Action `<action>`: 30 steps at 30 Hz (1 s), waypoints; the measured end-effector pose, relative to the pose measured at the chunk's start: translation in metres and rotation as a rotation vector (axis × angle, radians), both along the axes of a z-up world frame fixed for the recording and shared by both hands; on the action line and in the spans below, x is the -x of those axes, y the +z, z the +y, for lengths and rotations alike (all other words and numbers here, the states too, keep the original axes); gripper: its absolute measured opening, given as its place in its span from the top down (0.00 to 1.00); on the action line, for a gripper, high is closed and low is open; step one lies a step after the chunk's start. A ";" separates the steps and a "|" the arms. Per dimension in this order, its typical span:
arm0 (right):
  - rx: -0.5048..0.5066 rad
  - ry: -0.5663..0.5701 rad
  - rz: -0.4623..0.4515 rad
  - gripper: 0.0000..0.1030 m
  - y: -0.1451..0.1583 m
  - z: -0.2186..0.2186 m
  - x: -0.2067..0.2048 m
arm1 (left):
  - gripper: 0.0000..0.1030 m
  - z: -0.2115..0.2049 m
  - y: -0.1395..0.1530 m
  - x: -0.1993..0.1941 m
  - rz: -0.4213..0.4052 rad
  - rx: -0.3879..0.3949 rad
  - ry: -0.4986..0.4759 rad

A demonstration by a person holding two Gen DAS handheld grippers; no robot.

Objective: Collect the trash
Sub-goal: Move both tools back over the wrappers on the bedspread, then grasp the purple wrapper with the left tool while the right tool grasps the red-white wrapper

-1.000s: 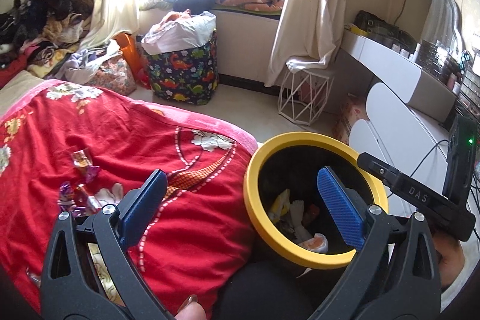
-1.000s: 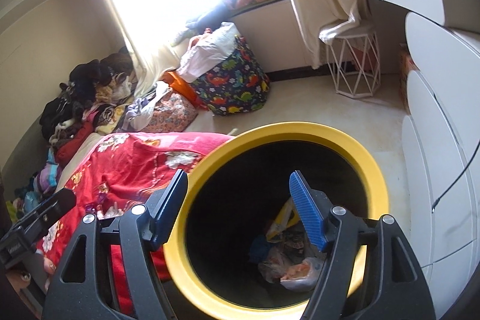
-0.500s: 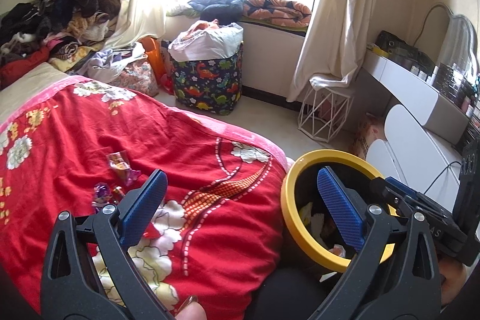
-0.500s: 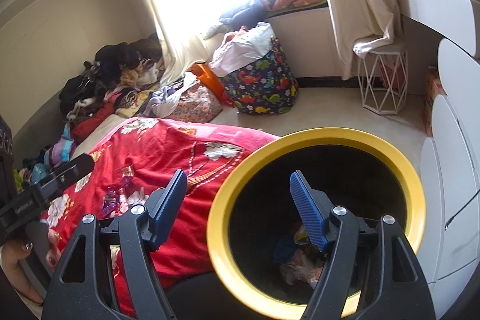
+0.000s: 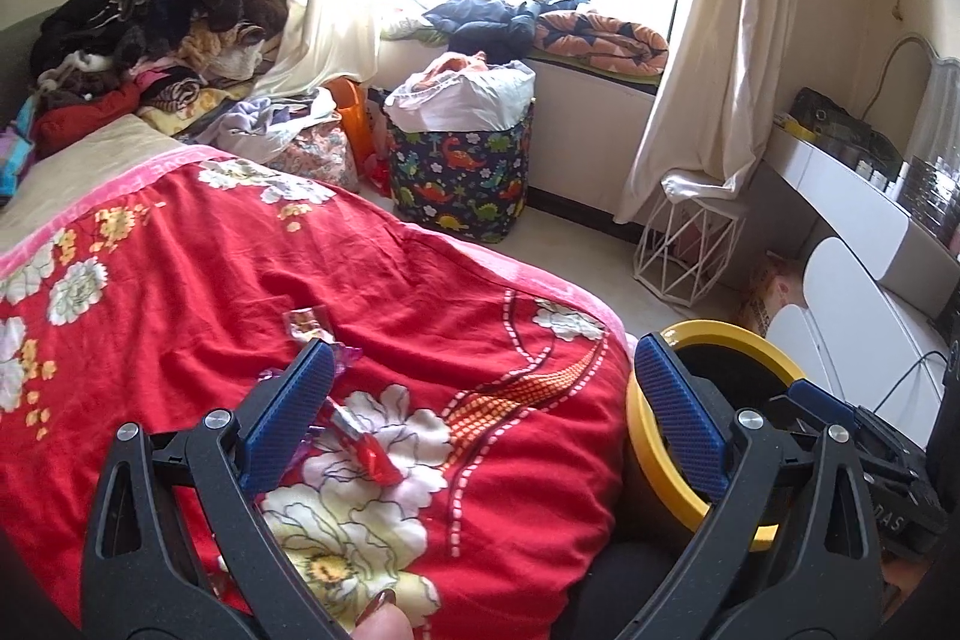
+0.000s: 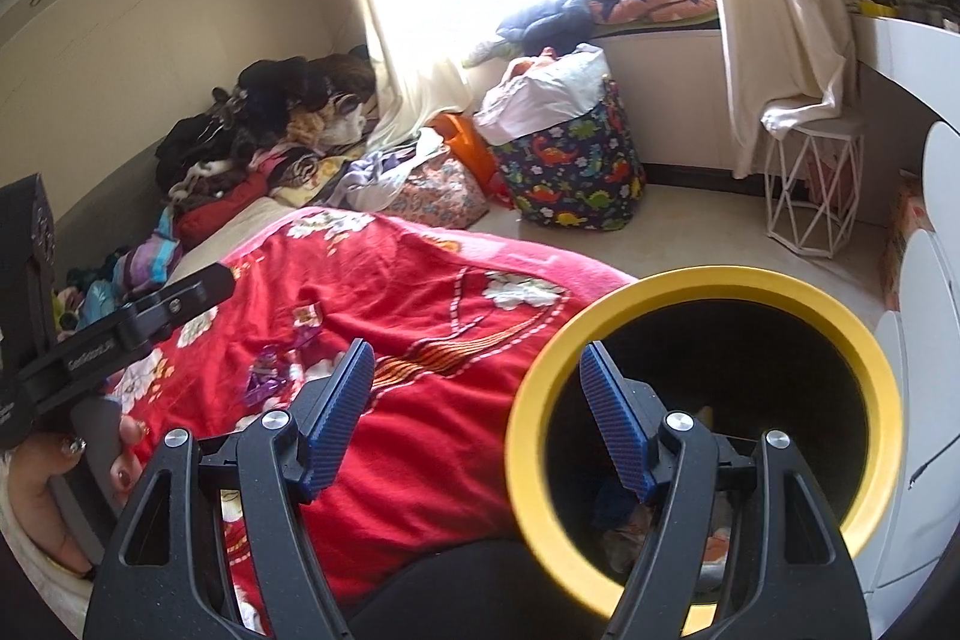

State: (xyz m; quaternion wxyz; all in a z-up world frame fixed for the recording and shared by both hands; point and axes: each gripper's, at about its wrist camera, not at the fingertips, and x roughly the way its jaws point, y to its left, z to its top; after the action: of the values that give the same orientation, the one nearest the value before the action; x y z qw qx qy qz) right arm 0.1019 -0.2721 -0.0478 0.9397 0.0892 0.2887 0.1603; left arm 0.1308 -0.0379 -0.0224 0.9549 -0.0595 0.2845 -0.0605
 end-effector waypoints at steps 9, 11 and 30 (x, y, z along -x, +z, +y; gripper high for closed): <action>0.046 0.133 0.031 0.33 -0.008 0.049 -0.006 | 0.10 0.043 -0.017 -0.012 0.083 -0.041 0.113; 0.058 0.179 0.052 0.33 -0.013 0.064 -0.012 | 0.11 0.057 -0.023 -0.016 0.110 -0.037 0.139; 0.202 0.399 0.219 0.43 -0.073 0.180 -0.062 | 0.55 0.133 -0.073 -0.031 0.300 0.182 0.177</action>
State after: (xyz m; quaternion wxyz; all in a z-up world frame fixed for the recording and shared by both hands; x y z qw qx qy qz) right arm 0.1639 -0.0917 -0.1206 0.8566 -0.0473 0.4153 0.3025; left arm 0.1615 0.0955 -0.0958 0.8940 -0.1785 0.4108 0.0076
